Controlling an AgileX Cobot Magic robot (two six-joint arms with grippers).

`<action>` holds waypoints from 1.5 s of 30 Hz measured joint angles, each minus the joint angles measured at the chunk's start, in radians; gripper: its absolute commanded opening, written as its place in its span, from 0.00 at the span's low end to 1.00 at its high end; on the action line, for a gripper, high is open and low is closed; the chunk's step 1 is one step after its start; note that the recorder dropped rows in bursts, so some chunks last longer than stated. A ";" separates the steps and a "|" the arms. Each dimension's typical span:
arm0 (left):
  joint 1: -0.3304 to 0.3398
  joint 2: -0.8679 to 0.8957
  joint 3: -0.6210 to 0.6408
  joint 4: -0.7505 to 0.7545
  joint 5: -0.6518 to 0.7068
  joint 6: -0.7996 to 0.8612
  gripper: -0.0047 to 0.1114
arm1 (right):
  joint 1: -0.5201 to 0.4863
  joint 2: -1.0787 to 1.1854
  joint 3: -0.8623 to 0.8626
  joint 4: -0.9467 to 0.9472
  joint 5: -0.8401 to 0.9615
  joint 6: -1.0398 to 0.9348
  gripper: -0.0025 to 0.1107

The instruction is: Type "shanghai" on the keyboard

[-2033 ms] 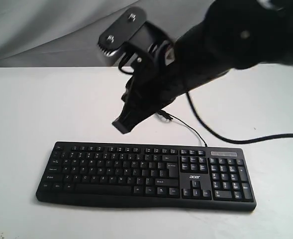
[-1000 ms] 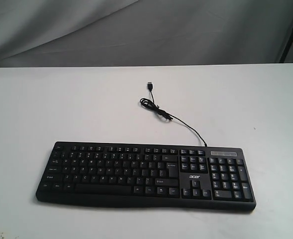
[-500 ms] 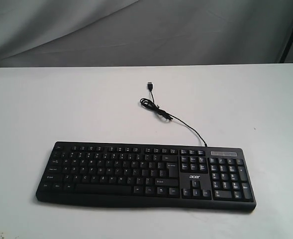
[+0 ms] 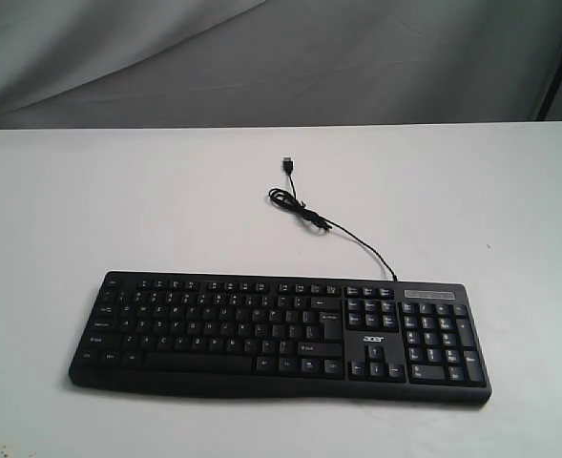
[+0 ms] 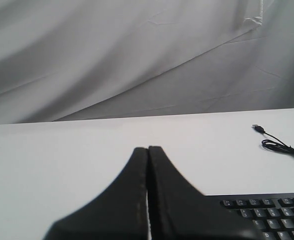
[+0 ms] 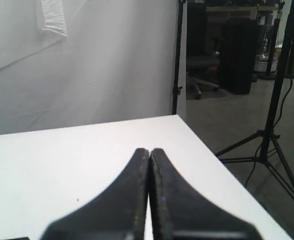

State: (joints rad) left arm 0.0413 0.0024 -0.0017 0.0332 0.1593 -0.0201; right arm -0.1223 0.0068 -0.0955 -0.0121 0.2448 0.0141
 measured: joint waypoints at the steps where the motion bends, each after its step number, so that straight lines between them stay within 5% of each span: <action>1: 0.000 0.000 0.000 0.000 0.000 0.000 0.04 | 0.000 -0.001 0.020 0.000 -0.007 0.006 0.02; 45: 0.000 0.000 0.000 0.000 0.000 0.000 0.04 | 0.000 -0.004 0.092 -0.011 0.082 0.015 0.02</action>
State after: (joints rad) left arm 0.0413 0.0024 -0.0017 0.0332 0.1593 -0.0201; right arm -0.1223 0.0029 -0.0037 -0.0226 0.3268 0.0294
